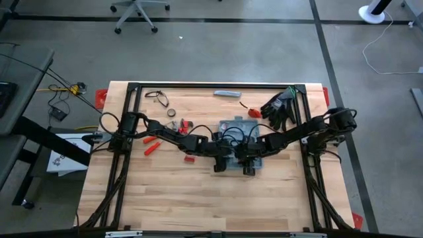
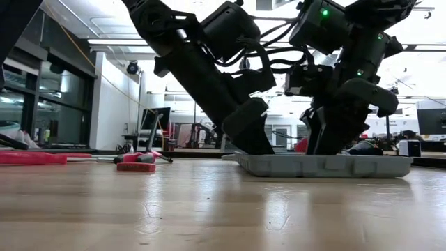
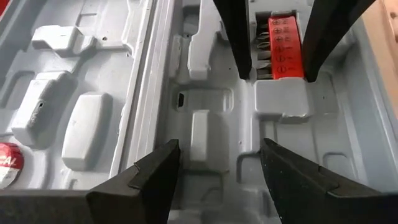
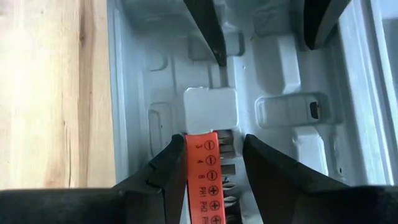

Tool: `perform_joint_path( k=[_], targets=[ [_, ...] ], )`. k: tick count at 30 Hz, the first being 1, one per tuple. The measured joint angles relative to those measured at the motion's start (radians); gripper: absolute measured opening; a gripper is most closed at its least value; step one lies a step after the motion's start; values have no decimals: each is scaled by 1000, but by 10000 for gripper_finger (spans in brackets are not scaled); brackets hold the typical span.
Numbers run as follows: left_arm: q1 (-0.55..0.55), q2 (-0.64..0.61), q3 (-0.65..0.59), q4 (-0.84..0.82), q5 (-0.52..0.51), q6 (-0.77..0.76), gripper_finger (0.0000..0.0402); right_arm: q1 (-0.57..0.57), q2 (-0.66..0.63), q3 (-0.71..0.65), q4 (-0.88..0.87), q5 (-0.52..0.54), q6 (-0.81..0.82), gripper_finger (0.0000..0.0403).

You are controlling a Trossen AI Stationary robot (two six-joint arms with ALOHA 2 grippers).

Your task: Prefit tool cases

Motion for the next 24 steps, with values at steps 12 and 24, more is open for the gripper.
perform_joint_path(
  k=[12,24],
  targets=[
    [0,0,-2,9,4,4,213,0,37,4,5,-2,-3,149],
    [-3,-1,-2,-5,3,-12,213,3,40,4,25,5,5,149]
  ],
)
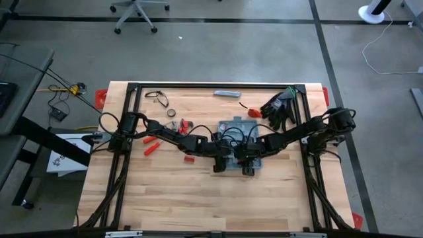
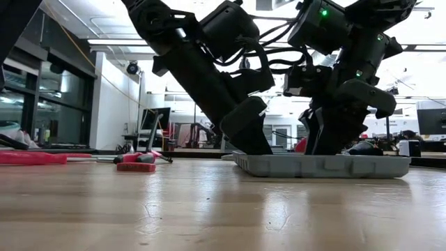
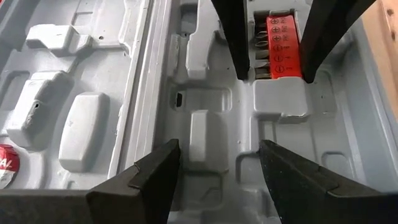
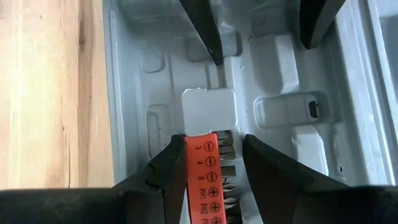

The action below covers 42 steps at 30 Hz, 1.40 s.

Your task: Prefit tool cases

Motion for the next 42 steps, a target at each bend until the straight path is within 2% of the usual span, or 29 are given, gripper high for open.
perform_joint_path(
  k=[17,24,28,34,42],
  targets=[
    [-75,-64,-6,129,-58,163,213,1,3,-1,28,7,0,149],
    [-78,-108,-3,66,-103,164,213,0,4,-2,37,9,0,149],
    [-58,-115,-2,-9,-86,124,213,0,4,-2,38,11,0,149],
    [-38,-55,-1,56,-27,104,213,0,4,-2,38,11,1,149],
    [-32,9,5,72,-22,66,213,0,4,-2,34,10,1,149]
  ],
)
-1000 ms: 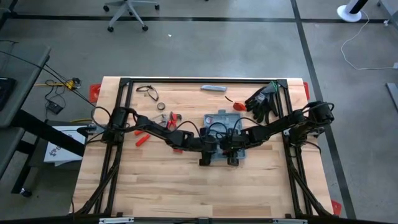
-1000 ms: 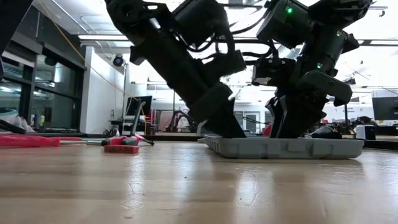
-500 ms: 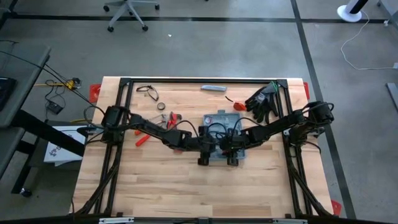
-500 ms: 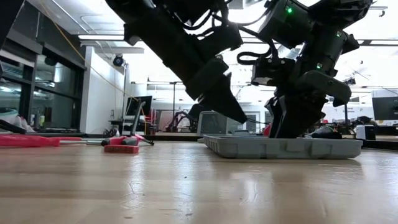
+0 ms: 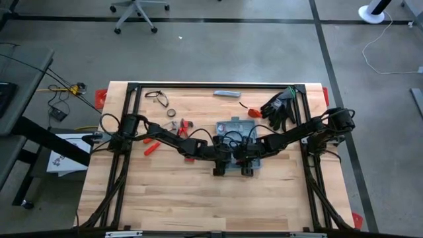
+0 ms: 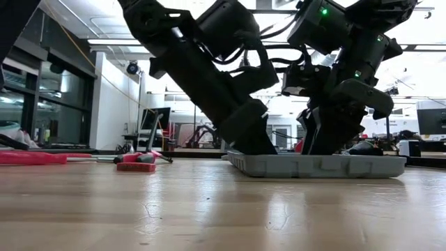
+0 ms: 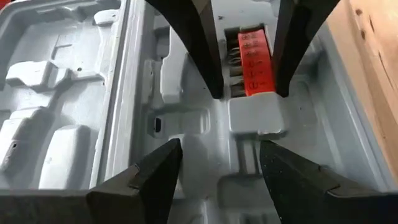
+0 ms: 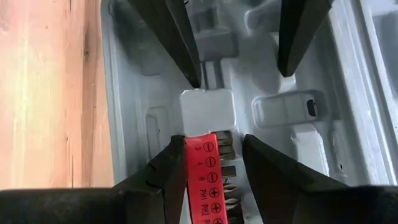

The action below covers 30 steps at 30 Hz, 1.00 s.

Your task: Prefit tool cases

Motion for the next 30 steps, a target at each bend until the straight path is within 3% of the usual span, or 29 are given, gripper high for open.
perform_joint_path(
  k=[4,9,17,30],
  targets=[
    [0,5,0,-30,-6,-6,213,0,0,0,-6,1,14,139],
    [1,6,0,-36,-10,-10,213,10,0,2,-13,15,43,81],
    [1,8,-1,-37,-15,-18,213,38,-15,2,-24,34,78,81],
    [3,8,-2,-34,-37,-25,213,45,-205,-11,-116,99,96,80]
  ],
)
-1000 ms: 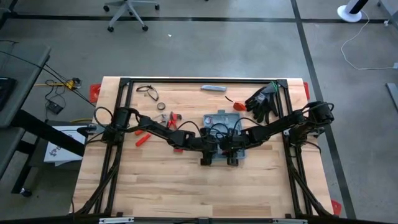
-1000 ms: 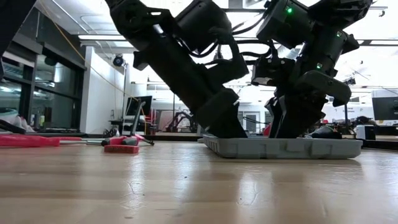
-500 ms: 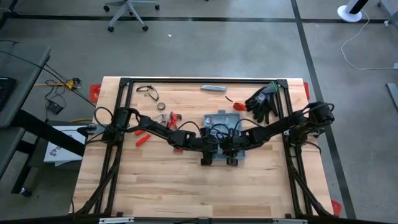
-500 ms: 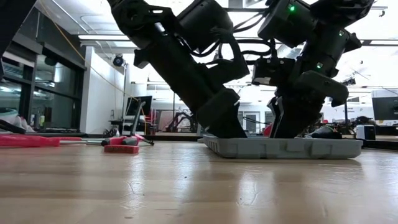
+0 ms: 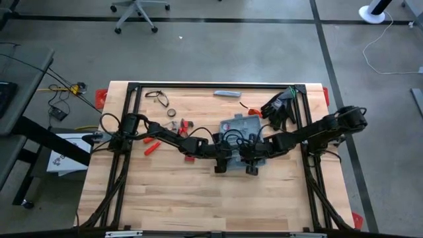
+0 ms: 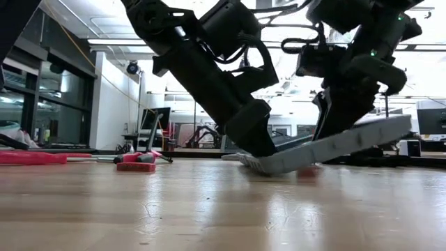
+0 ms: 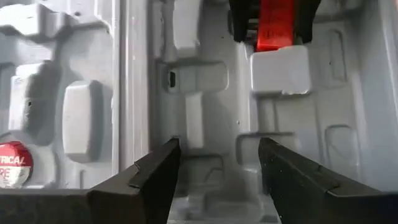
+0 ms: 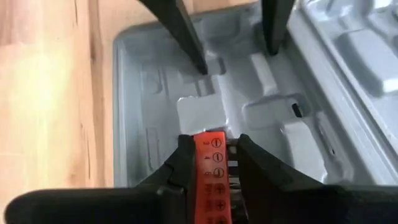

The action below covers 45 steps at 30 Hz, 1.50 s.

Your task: Prefit tool cases

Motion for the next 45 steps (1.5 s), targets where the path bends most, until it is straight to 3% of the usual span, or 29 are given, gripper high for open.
perform_joint_path(
  k=[2,4,6,10,16,21,29,34,45],
  targets=[
    [0,0,0,0,-1,1,213,0,-13,0,-3,13,3,74],
    [0,0,-1,-12,-2,4,213,0,-26,0,-14,36,2,26],
    [-1,-1,-2,-23,1,4,213,0,-32,0,-22,54,-1,5],
    [-1,-1,-2,-19,5,3,213,0,-36,0,-14,75,-8,1],
    [-1,-2,-2,-22,8,3,213,-4,-36,1,-31,-7,-1,7],
    [-1,-2,-2,-21,7,1,213,-4,-33,1,-28,-54,-9,45],
    [-1,-2,-2,-22,7,-8,213,-5,-33,3,12,-89,1,149],
    [-1,-2,-2,-22,7,-16,213,-5,-33,3,-25,-49,32,202],
    [-1,-1,-2,-22,6,-16,213,-7,-1,5,16,-44,34,222]
  ],
)
